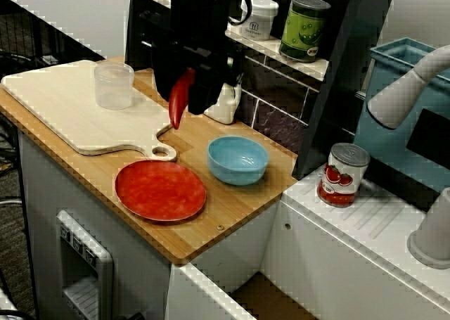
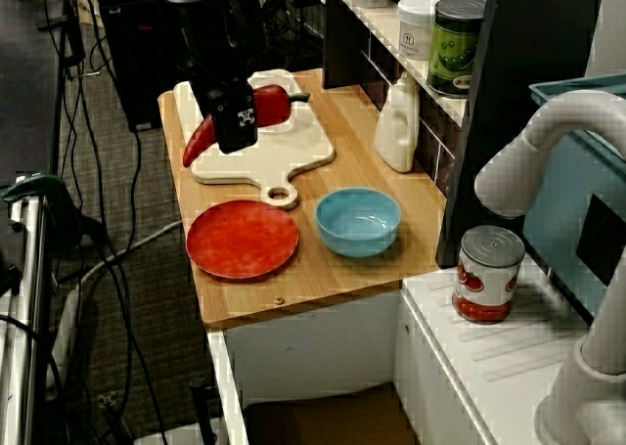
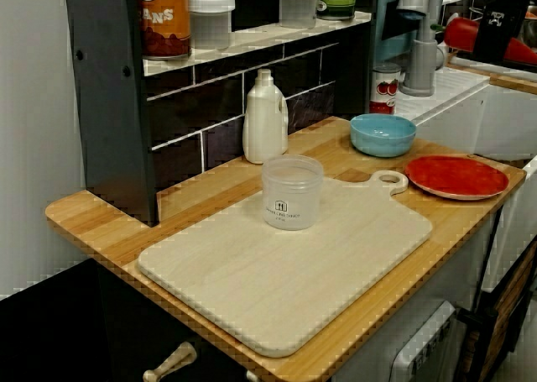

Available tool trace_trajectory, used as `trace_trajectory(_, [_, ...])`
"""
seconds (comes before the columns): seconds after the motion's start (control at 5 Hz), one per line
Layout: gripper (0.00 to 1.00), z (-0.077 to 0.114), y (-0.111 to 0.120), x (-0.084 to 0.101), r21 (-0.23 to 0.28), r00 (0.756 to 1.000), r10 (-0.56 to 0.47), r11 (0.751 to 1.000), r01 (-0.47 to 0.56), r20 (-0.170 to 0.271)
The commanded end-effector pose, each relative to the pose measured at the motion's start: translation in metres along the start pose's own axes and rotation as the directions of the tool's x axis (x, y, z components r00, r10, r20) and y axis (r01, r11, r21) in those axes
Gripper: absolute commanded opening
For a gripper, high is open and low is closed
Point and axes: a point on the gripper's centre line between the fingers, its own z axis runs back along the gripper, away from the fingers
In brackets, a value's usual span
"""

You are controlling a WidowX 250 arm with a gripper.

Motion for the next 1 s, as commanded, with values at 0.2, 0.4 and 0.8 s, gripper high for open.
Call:
trace_trajectory(0.2, [0.00, -0.028, 0.013, 0.012, 0.056, 0.999, -0.034, 0.998, 0.035, -0.020])
trace_trajectory(0.4, [0.00, -0.033, 0.015, 0.013, 0.068, 0.999, -0.041, 0.997, 0.042, -0.014])
trace_trajectory(0.8, [0.00, -0.041, 0.025, 0.004, 0.093, 0.998, -0.067, 0.993, 0.066, 0.004])
